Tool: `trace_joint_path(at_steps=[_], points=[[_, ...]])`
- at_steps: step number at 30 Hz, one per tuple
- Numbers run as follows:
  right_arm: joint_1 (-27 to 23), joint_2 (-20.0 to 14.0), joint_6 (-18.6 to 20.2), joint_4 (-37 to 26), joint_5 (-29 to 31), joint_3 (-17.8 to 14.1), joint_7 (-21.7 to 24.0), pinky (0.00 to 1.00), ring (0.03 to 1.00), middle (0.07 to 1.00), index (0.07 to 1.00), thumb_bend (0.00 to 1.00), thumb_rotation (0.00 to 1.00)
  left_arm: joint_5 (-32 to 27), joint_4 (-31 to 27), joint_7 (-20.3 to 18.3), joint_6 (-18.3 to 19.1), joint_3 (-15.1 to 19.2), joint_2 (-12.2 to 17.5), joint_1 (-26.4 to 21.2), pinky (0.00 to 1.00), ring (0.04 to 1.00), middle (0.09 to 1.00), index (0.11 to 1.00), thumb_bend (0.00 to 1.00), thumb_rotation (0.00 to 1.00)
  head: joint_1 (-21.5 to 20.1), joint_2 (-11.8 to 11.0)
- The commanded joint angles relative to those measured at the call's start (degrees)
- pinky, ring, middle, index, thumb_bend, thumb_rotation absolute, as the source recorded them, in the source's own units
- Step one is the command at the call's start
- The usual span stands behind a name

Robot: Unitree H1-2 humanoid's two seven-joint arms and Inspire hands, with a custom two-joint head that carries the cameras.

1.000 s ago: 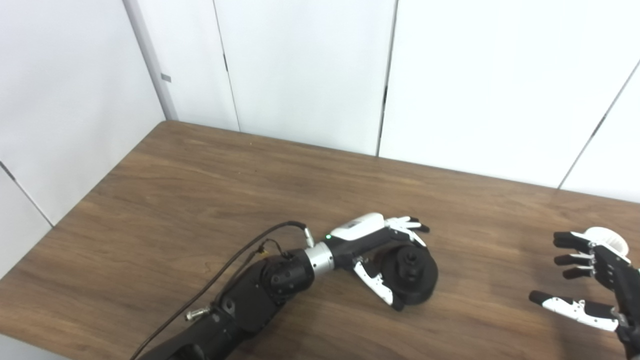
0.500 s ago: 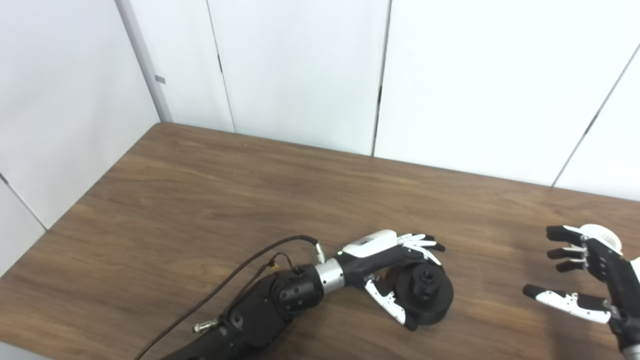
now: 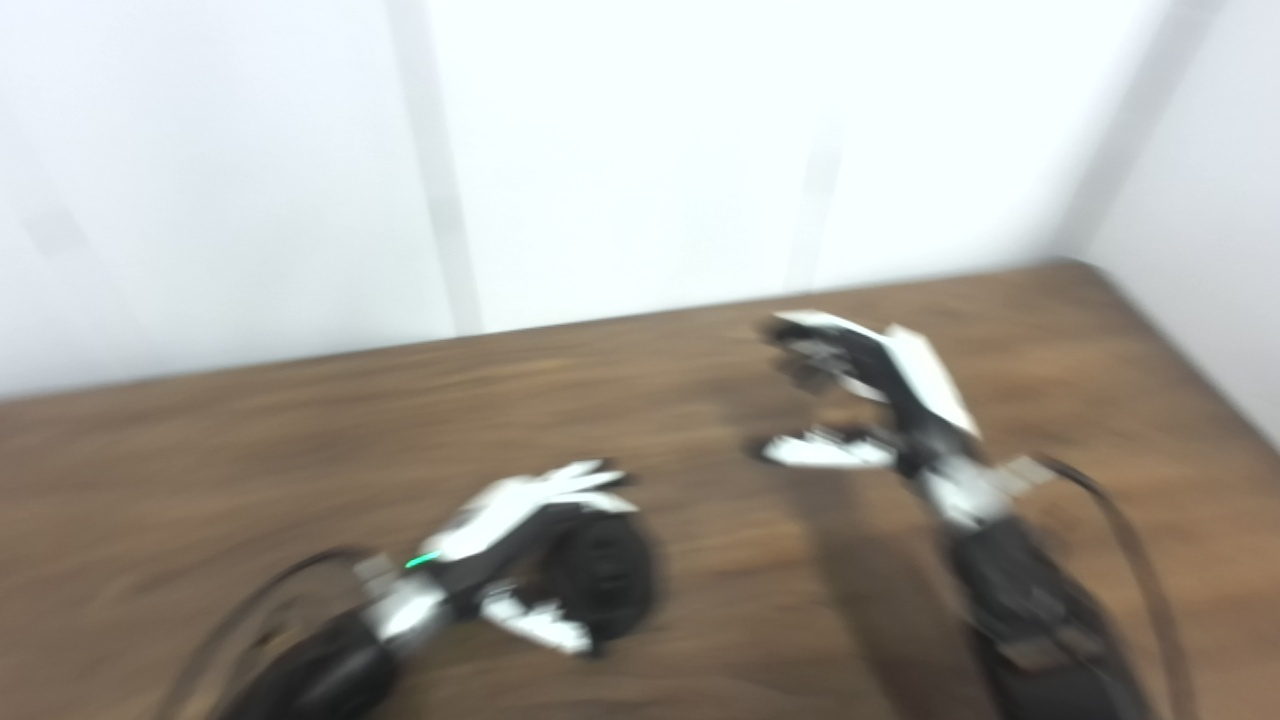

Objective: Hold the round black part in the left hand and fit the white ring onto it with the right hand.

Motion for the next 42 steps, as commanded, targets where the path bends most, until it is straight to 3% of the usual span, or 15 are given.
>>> trace_joint_path(at_steps=[1, 4, 10, 19, 28, 33, 38, 42], points=[[-3.8, -1.18, 1.25, -1.06, -2.97, -0.57, -1.46, 0.57, 0.676, 0.748, 0.731, 0.67, 0.15, 1.87, 2.34, -3.8, 0.83, -1.64, 3.68, 1.81, 0.99, 1.0, 0.932, 0.487, 0.52, 0.07, -0.83, -0.01], [-6.45, -3.43, 4.27, -0.88, -8.44, 0.04, -0.36, 0.58, 0.687, 0.749, 0.739, 0.67, 0.16, 0.66, 2.58, -4.04, 0.81, -2.46, 4.93, 1.5, 0.97, 1.0, 0.927, 0.487, 0.52, 0.07, -4.46, -0.87], [-10.42, -7.24, 10.29, -0.36, -15.76, 1.34, 2.59, 0.6, 0.721, 0.77, 0.736, 0.7, 0.16, -0.79, 2.26, -4.33, 0.81, -3.09, 6.35, 1.34, 0.94, 1.0, 0.926, 0.488, 0.52, 0.07, -7.84, -2.09], [-16.1, -13.93, 11.7, 6.71, -20.09, 3.73, 6.27, 0.63, 0.776, 0.812, 0.748, 0.7, 0.22, -2.81, 3.55, -2.43, 0.81, -4.97, 7.31, 1.13, 0.91, 1.0, 0.927, 0.487, 0.52, 0.07, -8.98, -2.83], [-21.94, -18.61, 11.9, 15.76, -19.09, 6.55, 11.18, 0.62, 0.799, 0.829, 0.751, 0.72, 0.27, -3.54, 2.86, -1.83, 0.82, -5.11, 7.85, 1.7, 0.87, 1.0, 0.921, 0.487, 0.52, 0.07, -9.51, -2.79], [-24.23, -21.0, 14.1, 19.14, -17.98, 8.36, 17.98, 0.67, 0.867, 0.895, 0.794, 0.76, 0.38, -3.33, 2.54, -2.34, 0.83, -5.03, 7.97, 1.96, 0.89, 1.0, 0.927, 0.487, 0.52, 0.07, -9.53, -2.72], [-25.75, -22.36, 14.06, 23.67, -16.55, 9.25, 19.99, 0.7, 0.862, 0.888, 0.788, 0.78, 0.43, -3.18, 2.55, -1.83, 0.82, -5.25, 7.9, 2.0, 0.9, 1.0, 0.925, 0.487, 0.52, 0.07, -9.53, -2.72], [-26.86, -22.85, 15.45, 26.36, -15.71, 10.06, 21.96, 0.77, 0.89, 0.909, 0.801, 0.81, 0.45, -2.68, 2.55, -1.34, 0.82, -5.3, 7.87, 2.1, 0.91, 1.0, 0.925, 0.487, 0.52, 0.07, -9.53, -2.72]])
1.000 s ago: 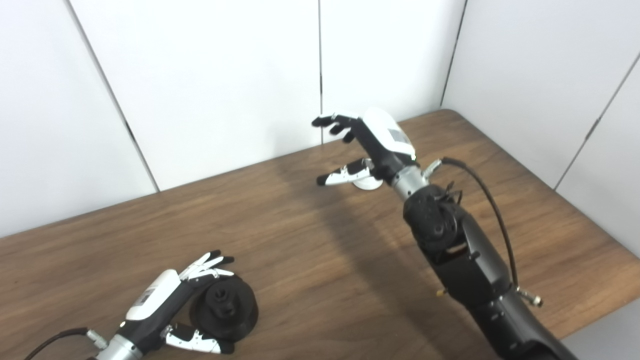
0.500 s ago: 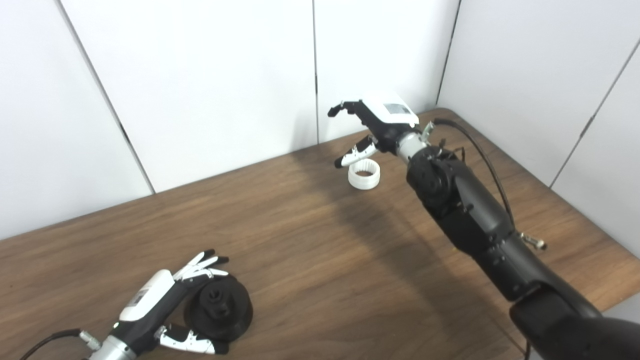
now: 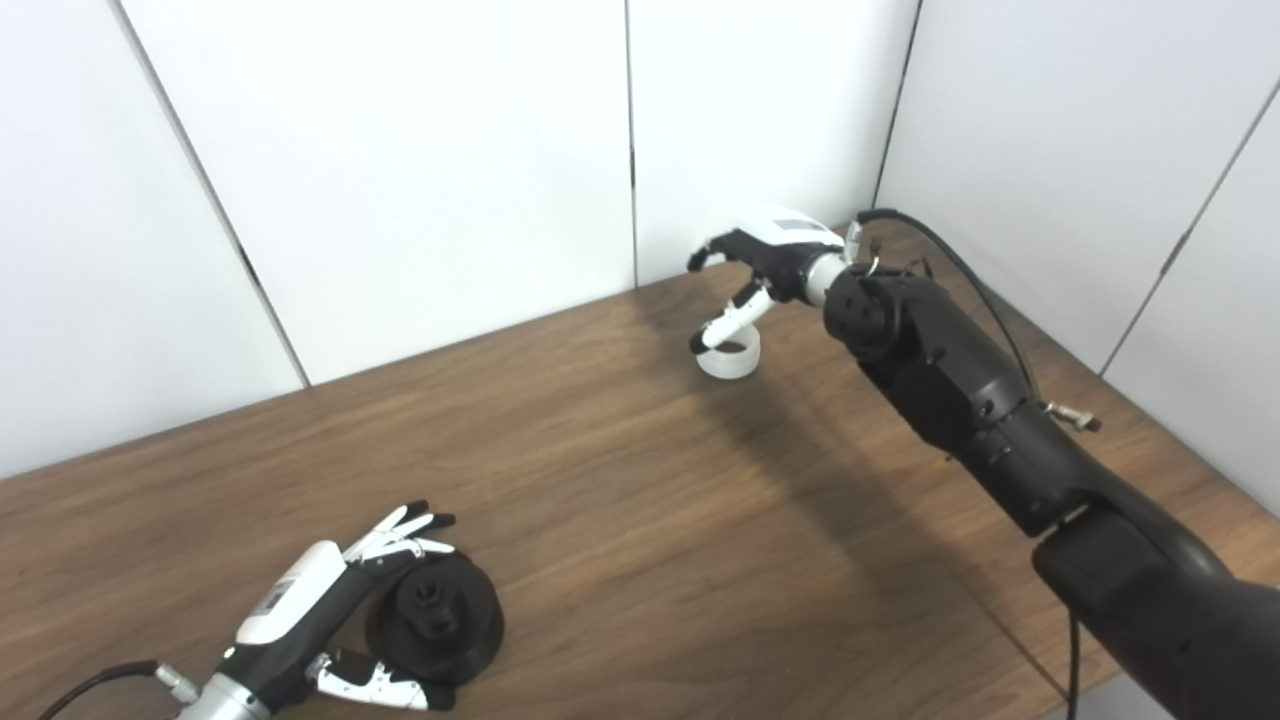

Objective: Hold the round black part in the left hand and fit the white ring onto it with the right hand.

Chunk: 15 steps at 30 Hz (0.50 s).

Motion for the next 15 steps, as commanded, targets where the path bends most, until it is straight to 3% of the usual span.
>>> trace_joint_path(at_steps=[1, 9, 15], points=[[-4.19, -1.7, 1.04, 0.01, 0.67, 0.08, 0.69, 0.78, 0.893, 0.916, 0.807, 0.81, 0.45, 2.67, 2.65, -3.02, 0.85, -1.81, 2.79, 2.98, 0.91, 1.0, 0.927, 0.487, 0.52, 0.07, -0.02, 0.0], [-5.65, -2.05, 2.63, 3.2, 2.66, 1.4, 3.47, 0.74, 0.887, 0.946, 0.835, 0.98, 0.4, 2.05, 2.61, -2.63, 0.85, -2.12, 3.18, 3.3, 0.92, 1.0, 0.924, 0.487, 0.52, 0.07, 1.27, 0.59], [-6.37, -2.14, 3.83, 4.1, 3.3, 2.37, 4.89, 0.76, 0.917, 0.968, 0.857, 1.0, 0.38, 1.99, 2.82, -2.92, 0.86, -2.05, 3.28, 3.29, 0.92, 1.0, 0.925, 0.487, 0.52, 0.07, 1.27, 0.59]])
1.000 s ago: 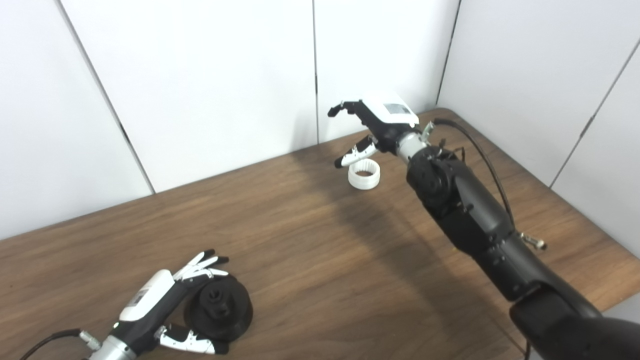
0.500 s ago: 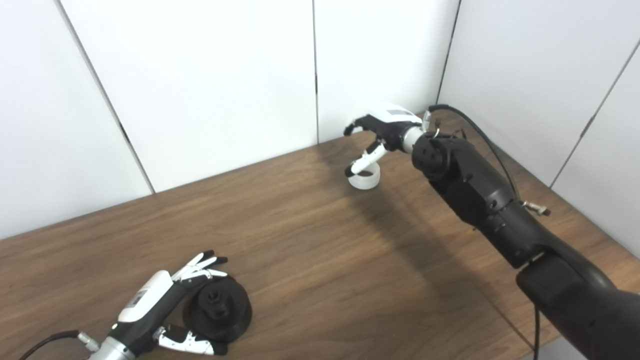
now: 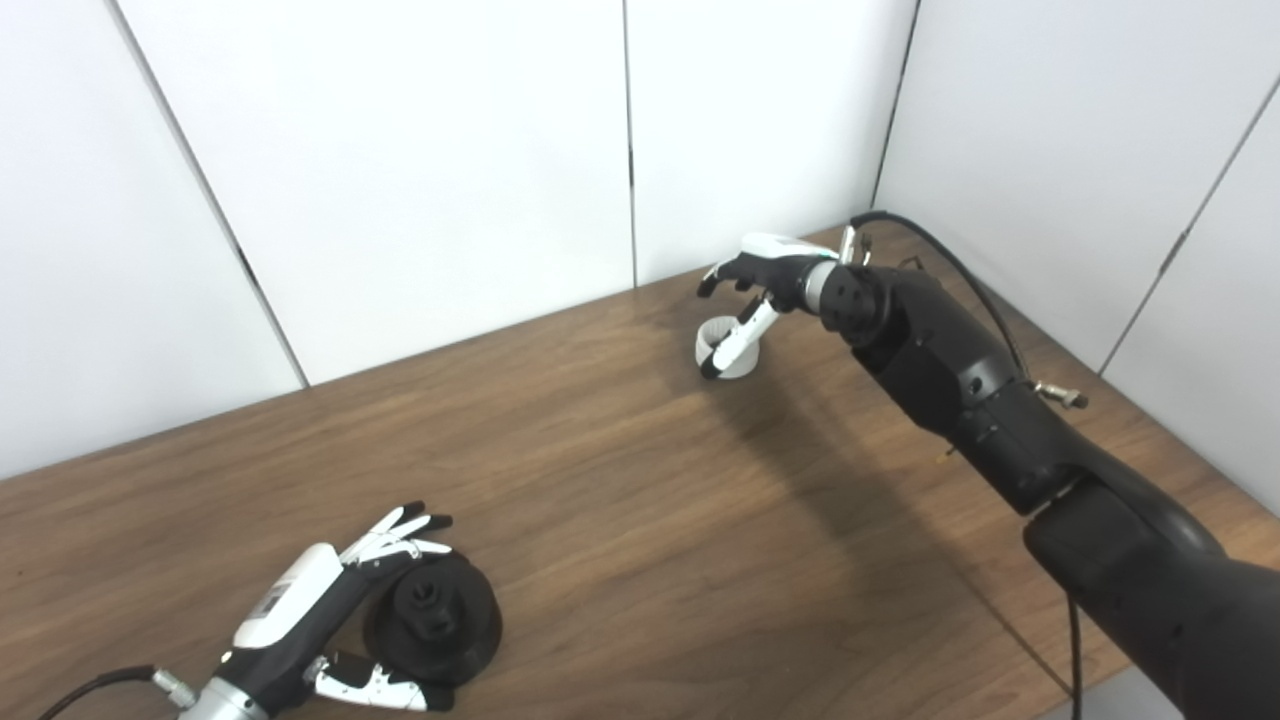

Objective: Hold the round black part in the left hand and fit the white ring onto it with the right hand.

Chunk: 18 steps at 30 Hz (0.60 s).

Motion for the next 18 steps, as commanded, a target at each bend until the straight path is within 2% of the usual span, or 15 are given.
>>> trace_joint_path(at_steps=[1, 11, 18], points=[[-4.07, -2.05, 0.53, -0.68, 0.22, -0.1, -0.09, 0.77, 0.919, 0.969, 0.858, 1.0, 0.37, 2.15, 2.9, -3.76, 0.86, -1.52, 3.06, 3.03, 0.91, 1.0, 0.924, 0.487, 0.52, 0.07, -0.05, 0.07], [-4.25, -2.35, 0.89, 0.26, -0.06, 2.01, 0.58, 0.75, 0.916, 0.974, 0.864, 1.0, 0.33, 1.85, 2.43, -4.37, 0.84, -1.13, 3.01, 3.42, 0.94, 1.0, 0.925, 0.487, 0.52, 0.07, 0.68, 0.44], [-3.84, -2.5, 0.57, 0.67, -0.38, 3.04, 0.07, 0.76, 0.891, 0.949, 0.796, 0.98, 0.24, 2.25, 2.41, -4.52, 0.84, -0.87, 2.83, 3.58, 0.96, 1.0, 0.925, 0.487, 0.52, 0.07, 0.68, 0.44]])
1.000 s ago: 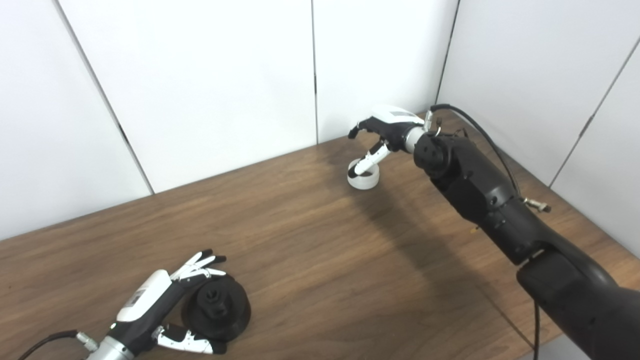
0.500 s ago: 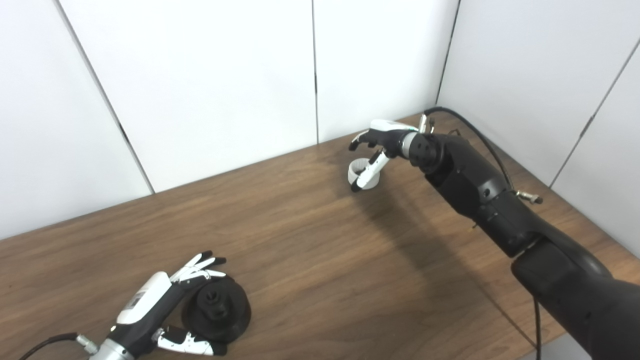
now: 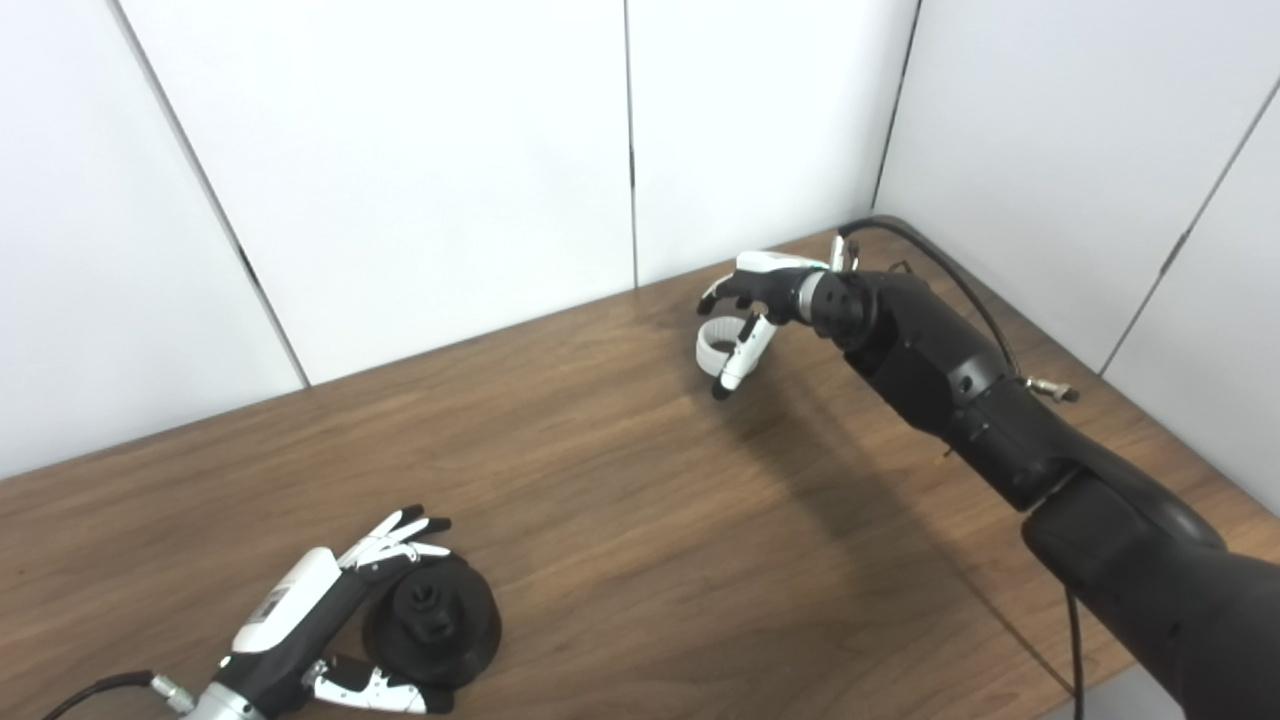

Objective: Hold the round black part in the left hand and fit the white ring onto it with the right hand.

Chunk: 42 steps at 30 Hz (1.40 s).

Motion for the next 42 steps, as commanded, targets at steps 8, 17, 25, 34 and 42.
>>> trace_joint_path(at_steps=[8, 17, 25, 34, 42], points=[[-2.38, -2.09, -0.33, -0.86, -0.55, 0.05, -2.01, 0.84, 0.888, 0.931, 0.76, 0.94, 0.2, 2.12, 2.29, -4.77, 0.84, -1.03, 2.87, 3.4, 0.94, 1.0, 0.927, 0.487, 0.52, 0.07, 0.14, 0.51], [-1.65, -2.29, -1.96, -0.34, -0.37, 0.03, -4.34, 0.85, 0.888, 0.911, 0.715, 0.88, 0.17, 2.05, 1.85, -6.18, 0.87, 0.14, 2.61, 4.05, 0.95, 1.0, 0.926, 0.487, 0.52, 0.07, 0.13, 0.67], [-0.58, -2.55, -2.35, -0.8, -0.17, -0.24, -5.83, 0.91, 0.904, 0.898, 0.688, 0.83, 0.14, 2.0, 1.3, -7.26, 0.88, 0.99, 2.6, 4.55, 0.97, 1.0, 0.931, 0.487, 0.52, 0.07, 0.25, 1.07], [0.3, -2.32, -2.86, -0.57, -0.33, -0.28, -7.33, 0.9, 0.895, 0.877, 0.649, 0.8, 0.12, 2.02, 1.34, -7.27, 0.86, 1.03, 2.55, 4.7, 0.97, 1.0, 0.931, 0.487, 0.52, 0.07, 0.28, 1.3], [2.1, -1.74, -4.81, -1.08, 0.6, -1.26, -11.1, 0.9, 0.866, 0.831, 0.488, 0.53, 0.13, 1.85, 1.04, -7.83, 0.93, 1.94, 2.28, 5.03, 0.96, 1.0, 0.931, 0.488, 0.52, 0.07, 0.57, 1.7]])
